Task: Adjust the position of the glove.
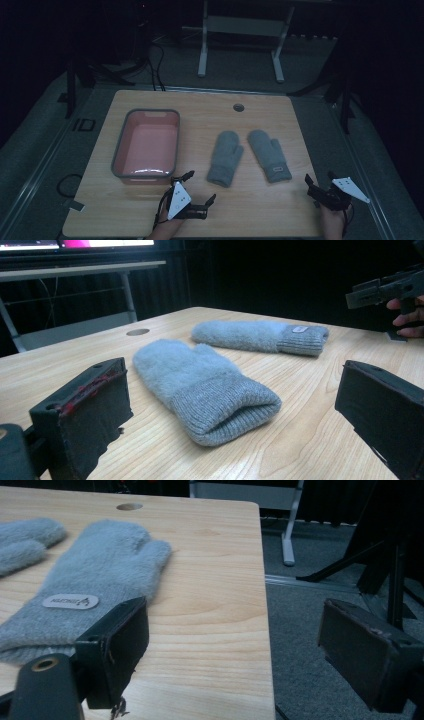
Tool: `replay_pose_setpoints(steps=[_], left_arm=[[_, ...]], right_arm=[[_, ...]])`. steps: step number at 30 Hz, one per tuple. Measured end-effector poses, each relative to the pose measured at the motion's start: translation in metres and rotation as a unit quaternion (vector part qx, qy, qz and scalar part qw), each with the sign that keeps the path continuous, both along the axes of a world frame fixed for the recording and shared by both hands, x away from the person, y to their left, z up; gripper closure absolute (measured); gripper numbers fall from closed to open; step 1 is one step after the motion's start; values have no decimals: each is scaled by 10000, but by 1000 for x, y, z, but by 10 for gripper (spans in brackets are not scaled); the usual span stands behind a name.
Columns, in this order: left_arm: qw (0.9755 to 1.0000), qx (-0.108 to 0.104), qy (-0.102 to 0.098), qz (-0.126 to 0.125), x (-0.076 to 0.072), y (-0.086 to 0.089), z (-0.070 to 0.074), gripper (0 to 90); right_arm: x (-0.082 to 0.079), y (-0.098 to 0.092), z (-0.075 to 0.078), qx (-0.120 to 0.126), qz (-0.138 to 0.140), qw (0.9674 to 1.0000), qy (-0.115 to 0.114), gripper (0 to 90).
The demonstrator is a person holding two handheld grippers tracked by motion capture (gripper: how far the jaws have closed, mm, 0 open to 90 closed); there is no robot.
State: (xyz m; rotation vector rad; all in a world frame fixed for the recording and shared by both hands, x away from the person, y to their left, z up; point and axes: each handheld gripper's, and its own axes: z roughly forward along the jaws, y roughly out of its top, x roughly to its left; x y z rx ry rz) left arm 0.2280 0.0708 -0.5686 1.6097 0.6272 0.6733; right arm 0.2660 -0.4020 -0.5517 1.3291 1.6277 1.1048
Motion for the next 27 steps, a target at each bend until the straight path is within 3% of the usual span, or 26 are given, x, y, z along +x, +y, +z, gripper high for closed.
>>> replay_pose_setpoints(steps=[4,6,9,12,15,18,21,24,27], left_arm=[[10000,-25,22,-2,0,0,0,12],[10000,-44,11,-18,0,1,0,12],[10000,-57,15,-28,0,1,0,12],[10000,-62,16,-34,0,1,0,12],[10000,-70,14,-64,0,1,0,12],[10000,-54,-5,-76,0,0,0,12],[9999,-68,5,-85,0,1,0,12],[9999,-81,19,-95,0,1,0,13],[9999,-79,14,-95,0,1,0,13]], right_arm=[[-1,3,7,-12,156,9999,-13,115],[-4,7,18,43,227,9996,-177,113],[-6,15,35,-141,355,9987,-326,113],[-4,22,53,106,636,9979,-77,134],[0,31,69,384,801,9960,-40,138],[7,45,82,349,931,9950,56,131],[13,67,91,343,1434,9890,87,109],[20,91,94,153,1789,9836,160,126],[30,115,93,133,2174,9757,235,158]])
